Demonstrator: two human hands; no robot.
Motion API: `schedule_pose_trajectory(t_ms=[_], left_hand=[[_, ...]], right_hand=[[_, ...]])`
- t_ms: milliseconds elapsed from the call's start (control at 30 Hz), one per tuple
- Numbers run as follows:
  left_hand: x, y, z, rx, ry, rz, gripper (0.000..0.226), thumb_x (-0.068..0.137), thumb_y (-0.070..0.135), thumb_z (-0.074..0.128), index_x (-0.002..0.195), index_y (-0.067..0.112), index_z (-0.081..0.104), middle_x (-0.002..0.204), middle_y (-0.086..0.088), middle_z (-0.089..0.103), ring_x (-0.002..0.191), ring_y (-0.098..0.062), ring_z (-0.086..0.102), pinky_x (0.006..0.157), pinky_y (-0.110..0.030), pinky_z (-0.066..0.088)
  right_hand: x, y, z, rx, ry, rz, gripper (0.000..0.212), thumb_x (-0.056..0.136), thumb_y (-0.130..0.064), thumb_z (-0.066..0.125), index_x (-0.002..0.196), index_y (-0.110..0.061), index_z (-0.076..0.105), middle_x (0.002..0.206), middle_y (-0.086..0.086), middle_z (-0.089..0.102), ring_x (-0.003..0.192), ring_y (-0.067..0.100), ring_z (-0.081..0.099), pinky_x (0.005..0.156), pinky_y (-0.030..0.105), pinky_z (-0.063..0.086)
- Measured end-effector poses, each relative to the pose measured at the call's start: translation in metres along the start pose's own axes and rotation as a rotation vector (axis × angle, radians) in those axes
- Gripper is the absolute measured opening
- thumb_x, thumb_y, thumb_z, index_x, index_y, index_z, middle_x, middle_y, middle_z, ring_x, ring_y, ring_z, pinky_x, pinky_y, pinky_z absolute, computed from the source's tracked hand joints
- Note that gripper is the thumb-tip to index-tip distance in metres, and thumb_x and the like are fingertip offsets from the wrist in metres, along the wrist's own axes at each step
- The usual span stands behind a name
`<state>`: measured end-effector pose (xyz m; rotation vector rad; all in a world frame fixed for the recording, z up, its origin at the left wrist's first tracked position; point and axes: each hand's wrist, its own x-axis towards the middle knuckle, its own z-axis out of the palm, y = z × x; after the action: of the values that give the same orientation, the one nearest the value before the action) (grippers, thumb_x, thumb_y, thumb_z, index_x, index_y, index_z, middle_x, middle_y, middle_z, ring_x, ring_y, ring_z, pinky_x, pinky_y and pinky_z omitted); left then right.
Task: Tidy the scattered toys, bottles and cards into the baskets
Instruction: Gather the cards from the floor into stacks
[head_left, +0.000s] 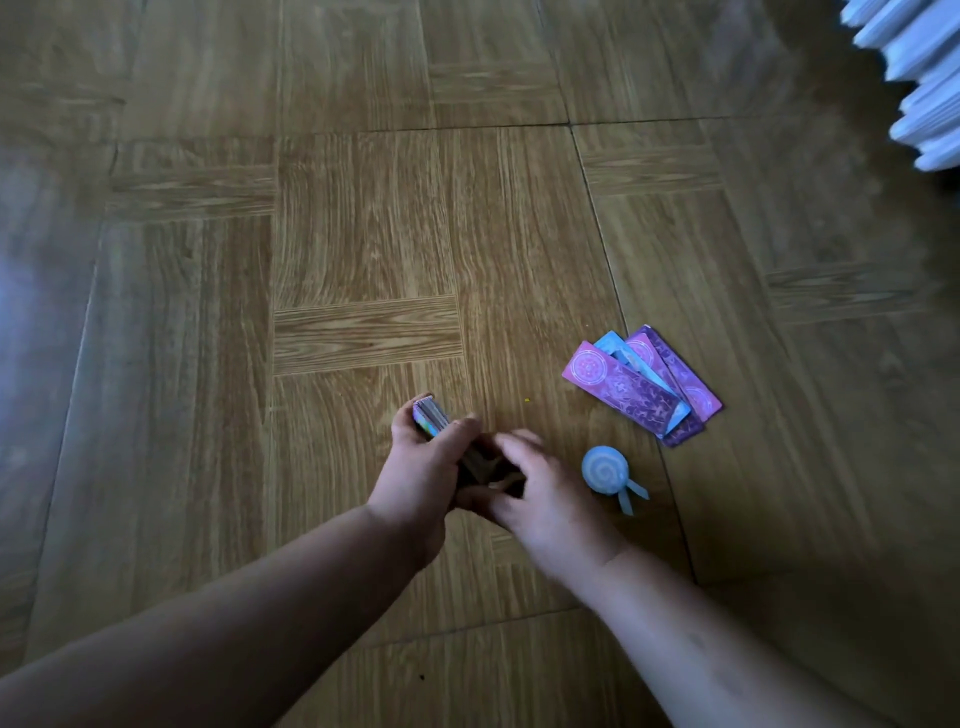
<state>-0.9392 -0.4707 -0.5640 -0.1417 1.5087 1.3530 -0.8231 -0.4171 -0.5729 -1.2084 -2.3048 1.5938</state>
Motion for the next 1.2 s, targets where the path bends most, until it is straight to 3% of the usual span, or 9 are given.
schedule_pose_trajectory(t_ms=[133, 267, 400, 600, 700, 800, 967, 1067, 1200], left_hand=[[0.002, 0.0, -0.01, 0.011, -0.063, -0.094, 0.044, 0.091, 0.016, 0.065, 0.129, 0.028, 0.046, 0.108, -0.008, 0.054, 0.097, -0.027, 0.056, 0.082, -0.048, 0.054], [-0.004, -0.003, -0.007, -0.064, -0.173, -0.228, 0.032, 0.091, 0.003, 0.054, 0.115, 0.025, 0.051, 0.092, -0.008, 0.054, 0.081, -0.026, 0.056, 0.08, -0.048, 0.05], [-0.004, -0.002, -0.001, -0.06, -0.198, -0.233, 0.023, 0.089, 0.007, 0.057, 0.104, 0.022, 0.048, 0.079, -0.004, 0.051, 0.065, -0.019, 0.052, 0.067, -0.039, 0.051], [-0.008, 0.007, 0.002, 0.002, -0.31, -0.221, 0.031, 0.085, 0.014, 0.07, 0.107, 0.019, 0.048, 0.082, -0.006, 0.056, 0.058, -0.015, 0.049, 0.058, -0.031, 0.044], [-0.014, 0.008, 0.003, 0.101, -0.317, -0.212, 0.053, 0.069, 0.015, 0.071, 0.119, 0.013, 0.056, 0.103, -0.018, 0.067, 0.06, -0.017, 0.052, 0.061, -0.033, 0.047], [-0.021, 0.007, 0.002, 0.168, -0.416, -0.209, 0.057, 0.066, 0.014, 0.066, 0.123, 0.013, 0.059, 0.123, -0.019, 0.064, 0.06, -0.018, 0.055, 0.059, -0.033, 0.05], [-0.027, 0.01, 0.004, 0.238, -0.534, -0.224, 0.054, 0.066, 0.012, 0.064, 0.118, 0.0, 0.062, 0.077, -0.017, 0.06, 0.06, -0.023, 0.056, 0.052, -0.026, 0.049], [-0.025, 0.015, 0.005, 0.225, -0.527, -0.201, 0.065, 0.055, 0.013, 0.072, 0.116, -0.007, 0.062, 0.085, -0.013, 0.063, 0.063, -0.022, 0.06, 0.051, -0.027, 0.051], [-0.019, 0.018, 0.002, 0.218, -0.501, -0.188, 0.064, 0.053, 0.017, 0.074, 0.114, -0.002, 0.068, 0.096, 0.001, 0.069, 0.07, -0.021, 0.061, 0.064, -0.033, 0.051]], right_hand=[[-0.001, 0.048, -0.047, -0.324, 0.422, 0.307, 0.042, 0.077, -0.042, 0.076, 0.108, -0.018, 0.063, 0.109, 0.002, 0.058, 0.101, 0.017, 0.057, 0.084, 0.024, 0.043], [0.001, 0.073, -0.065, -0.538, 0.313, 0.639, 0.046, 0.074, -0.05, 0.075, 0.103, -0.018, 0.059, 0.119, 0.01, 0.053, 0.116, 0.027, 0.047, 0.097, 0.035, 0.04], [0.008, 0.066, -0.063, -0.511, 0.318, 0.616, 0.037, 0.077, -0.04, 0.076, 0.095, -0.023, 0.049, 0.121, 0.007, 0.051, 0.113, 0.028, 0.049, 0.096, 0.036, 0.041], [0.017, 0.061, -0.062, -0.385, 0.257, 0.686, 0.067, 0.081, -0.029, 0.075, 0.134, -0.008, 0.04, 0.133, 0.012, 0.047, 0.118, 0.029, 0.054, 0.091, 0.032, 0.045], [0.017, 0.059, -0.067, -0.323, 0.235, 0.677, 0.043, 0.08, -0.027, 0.076, 0.115, -0.013, 0.057, 0.113, 0.007, 0.062, 0.098, 0.024, 0.063, 0.073, 0.027, 0.045], [0.012, 0.054, -0.064, 0.101, 0.174, 0.575, 0.021, 0.08, -0.024, 0.077, 0.094, -0.017, 0.064, 0.09, 0.004, 0.07, 0.071, 0.012, 0.061, 0.061, 0.025, 0.044], [0.011, 0.027, -0.064, 0.577, -0.006, 0.523, 0.021, 0.078, -0.025, 0.076, 0.093, -0.014, 0.065, 0.079, 0.0, 0.068, 0.062, 0.004, 0.056, 0.05, 0.017, 0.042], [0.019, 0.023, -0.071, 0.543, 0.002, 0.483, 0.028, 0.07, -0.034, 0.076, 0.088, -0.015, 0.065, 0.08, 0.002, 0.066, 0.067, 0.009, 0.056, 0.054, 0.02, 0.044], [0.051, 0.059, -0.105, -0.105, 0.456, 0.478, 0.062, 0.066, -0.048, 0.083, 0.114, -0.015, 0.058, 0.11, 0.006, 0.063, 0.103, 0.023, 0.061, 0.092, 0.039, 0.05]])
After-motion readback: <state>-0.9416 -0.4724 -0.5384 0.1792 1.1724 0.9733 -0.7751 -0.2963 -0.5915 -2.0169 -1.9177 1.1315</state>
